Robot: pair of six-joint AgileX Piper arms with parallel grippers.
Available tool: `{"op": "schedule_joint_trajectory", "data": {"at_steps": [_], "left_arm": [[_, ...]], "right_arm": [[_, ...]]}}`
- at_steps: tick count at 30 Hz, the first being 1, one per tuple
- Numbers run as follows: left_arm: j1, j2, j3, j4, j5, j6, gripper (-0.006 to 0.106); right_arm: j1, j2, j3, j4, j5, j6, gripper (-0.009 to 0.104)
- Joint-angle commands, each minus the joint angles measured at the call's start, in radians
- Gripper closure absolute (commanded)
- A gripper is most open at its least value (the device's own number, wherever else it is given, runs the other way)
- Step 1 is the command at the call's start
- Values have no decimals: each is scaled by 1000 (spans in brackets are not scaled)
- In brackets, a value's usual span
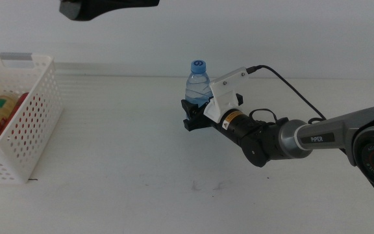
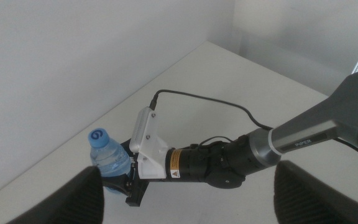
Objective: Use arms to grab the bottles and put them into the dustbin to the left of the table.
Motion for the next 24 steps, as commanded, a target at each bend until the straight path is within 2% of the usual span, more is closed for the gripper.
{"op": "schedule_joint_trajectory", "data": {"at_steps": [1, 4, 6, 12, 14, 16, 19, 22, 24], "left_arm": [[-6, -7, -5, -10, -12, -10, 7], [-6, -7, -5, -10, -12, -10, 7], [-6, -7, -5, -10, -12, -10, 7], [-6, -7, -5, -10, -12, -10, 7], [-6, -7, -5, -10, -12, -10, 7], [-6, -7, -5, -10, -12, -10, 7], [-6, -7, -5, -10, -20, -10, 7], [-6, -7, -5, -10, -36, -10, 7], [-6, -7, -5, -10, -39, -10, 7]], "right_arm": [[4, 0, -6, 5, 52, 0, 57], [4, -21, -6, 5, 171, 36, 18], [8, -70, -6, -2, 323, 74, 2], [11, -324, -6, 5, 858, 132, 3], [11, -442, -6, 40, 1022, 132, 3], [12, -570, -6, 104, 1162, 128, 3], [17, -754, -6, 165, 1357, 54, 3], [21, -906, -6, 153, 1480, 42, 3], [21, -977, -6, 135, 1500, 42, 3]]}}
